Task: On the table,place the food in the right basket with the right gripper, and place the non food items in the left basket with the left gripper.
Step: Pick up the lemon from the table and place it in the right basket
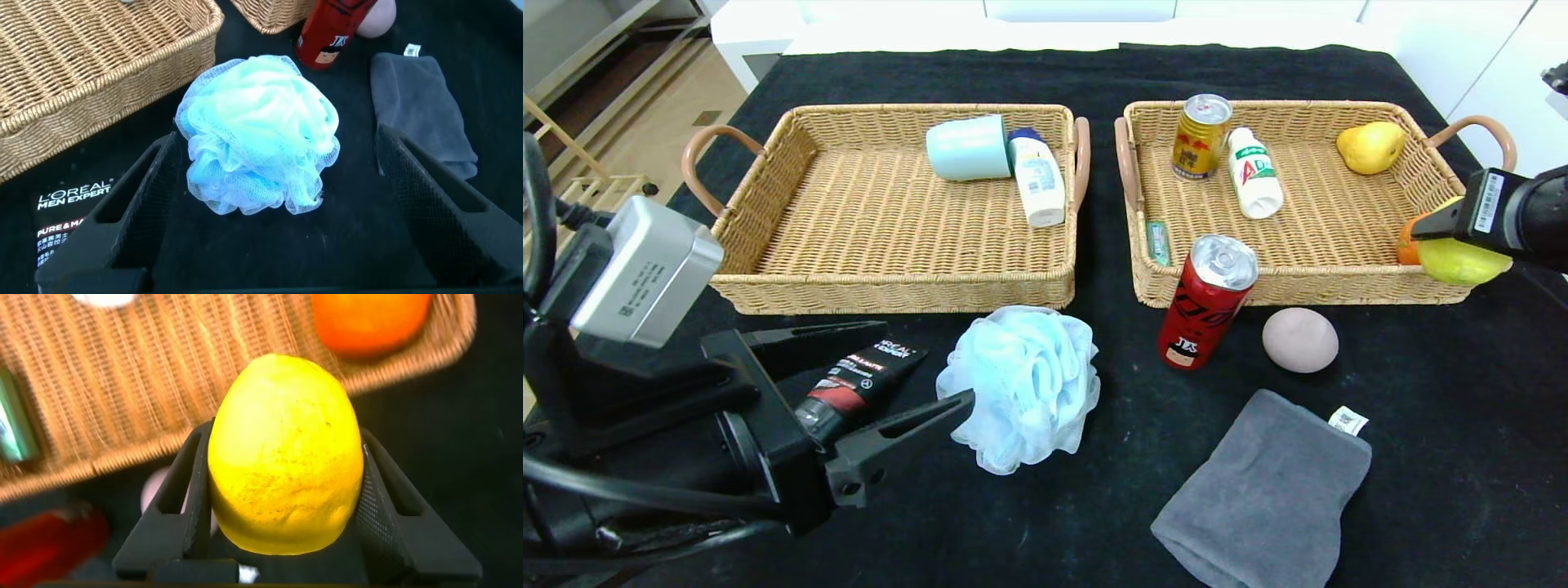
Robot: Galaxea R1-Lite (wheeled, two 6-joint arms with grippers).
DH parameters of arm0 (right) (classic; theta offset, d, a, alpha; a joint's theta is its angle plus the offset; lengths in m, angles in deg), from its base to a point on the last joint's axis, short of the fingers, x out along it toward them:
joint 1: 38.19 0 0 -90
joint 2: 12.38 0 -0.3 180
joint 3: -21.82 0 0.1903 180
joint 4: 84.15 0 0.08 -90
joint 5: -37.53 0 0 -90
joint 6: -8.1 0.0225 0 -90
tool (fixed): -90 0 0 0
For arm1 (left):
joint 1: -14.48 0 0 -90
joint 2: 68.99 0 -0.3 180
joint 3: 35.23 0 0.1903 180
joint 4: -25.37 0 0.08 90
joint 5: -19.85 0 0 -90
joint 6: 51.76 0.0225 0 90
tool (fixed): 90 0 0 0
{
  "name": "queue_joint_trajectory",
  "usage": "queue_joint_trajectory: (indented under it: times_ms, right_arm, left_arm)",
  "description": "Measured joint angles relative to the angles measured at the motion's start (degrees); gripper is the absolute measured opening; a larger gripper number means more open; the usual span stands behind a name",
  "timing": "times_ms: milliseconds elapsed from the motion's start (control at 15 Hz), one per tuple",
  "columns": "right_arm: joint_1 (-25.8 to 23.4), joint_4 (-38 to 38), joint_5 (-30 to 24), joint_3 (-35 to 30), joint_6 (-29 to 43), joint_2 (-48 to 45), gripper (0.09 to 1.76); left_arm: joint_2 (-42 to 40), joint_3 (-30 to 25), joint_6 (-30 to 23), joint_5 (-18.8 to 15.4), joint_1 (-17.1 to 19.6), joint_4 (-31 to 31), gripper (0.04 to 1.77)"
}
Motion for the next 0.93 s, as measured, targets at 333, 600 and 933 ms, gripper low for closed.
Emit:
queue_joint_trajectory:
  times_ms: [333, 600, 933]
  right_arm:
    - [0.88, -0.15, 2.21, 12.46, -0.66, 9.45, 1.03]
    - [1.40, -3.01, 4.13, 18.47, -1.32, 16.45, 1.03]
    - [0.85, -10.97, 4.19, 20.31, -1.62, 22.35, 1.03]
  left_arm:
    - [-0.12, -0.39, 0.96, 0.06, 0.00, -0.39, 1.72]
    - [-0.23, -0.33, 0.96, 0.46, 0.01, -0.56, 1.72]
    - [-0.59, -0.33, 1.06, 0.46, 0.06, -0.59, 1.72]
